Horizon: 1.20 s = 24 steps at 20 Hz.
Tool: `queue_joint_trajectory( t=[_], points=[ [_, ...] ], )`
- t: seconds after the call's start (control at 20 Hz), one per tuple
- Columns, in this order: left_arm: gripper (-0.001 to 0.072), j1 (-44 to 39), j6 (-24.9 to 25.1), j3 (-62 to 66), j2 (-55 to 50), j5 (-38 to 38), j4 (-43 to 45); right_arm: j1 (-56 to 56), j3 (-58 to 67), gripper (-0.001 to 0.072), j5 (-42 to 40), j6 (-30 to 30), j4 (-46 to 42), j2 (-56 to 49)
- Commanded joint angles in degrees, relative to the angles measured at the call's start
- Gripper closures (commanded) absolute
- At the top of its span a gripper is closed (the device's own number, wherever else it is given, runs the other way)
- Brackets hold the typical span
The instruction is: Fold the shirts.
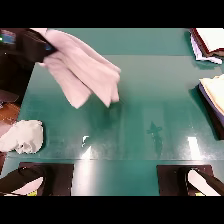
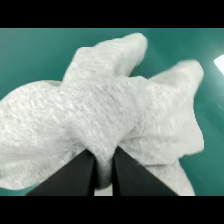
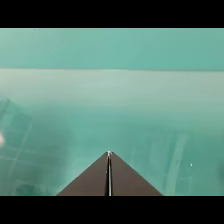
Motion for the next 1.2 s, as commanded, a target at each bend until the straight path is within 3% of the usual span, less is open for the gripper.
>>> queue_joint_trajectory(
  t=[0.0,0.15,0.25,0.3,0.65,0.9,1.05,1.15],
  points=[
    [0.0683,-8.79,3.19,-0.22,-5.86,0.92,-6.14,0.07,0.39,0.0696,0.44,0.13,0.02,0.04],
    [0.0651,-11.45,4.17,-4.02,-14.53,5.05,-14.80,0.07,-0.90,0.0696,0.52,0.48,0.02,0.04],
    [0.0089,-11.78,4.07,-6.10,-19.98,6.71,-17.03,0.07,-1.11,0.0696,1.05,0.48,-0.04,-0.04],
    [0.0049,-11.28,3.89,-6.64,-21.90,6.78,-16.68,0.07,-1.11,0.0696,1.07,0.48,-0.04,-0.02],
    [0.0049,6.73,3.58,-8.90,-21.68,4.15,-16.28,0.07,-1.11,0.0696,1.01,0.46,-0.20,-0.04],
    [0.0050,12.02,4.76,-28.57,-22.53,14.80,-17.53,0.07,-1.11,0.0696,1.03,0.46,-0.17,-0.09],
    [0.0050,11.89,10.78,-36.22,-25.81,20.00,-27.30,0.07,-1.20,0.0696,1.03,0.46,-0.17,-0.28],
    [0.0052,11.63,12.17,-36.61,-28.48,21.09,-32.54,0.07,-1.20,0.0696,1.16,0.48,-0.13,-0.37]
  ],
)
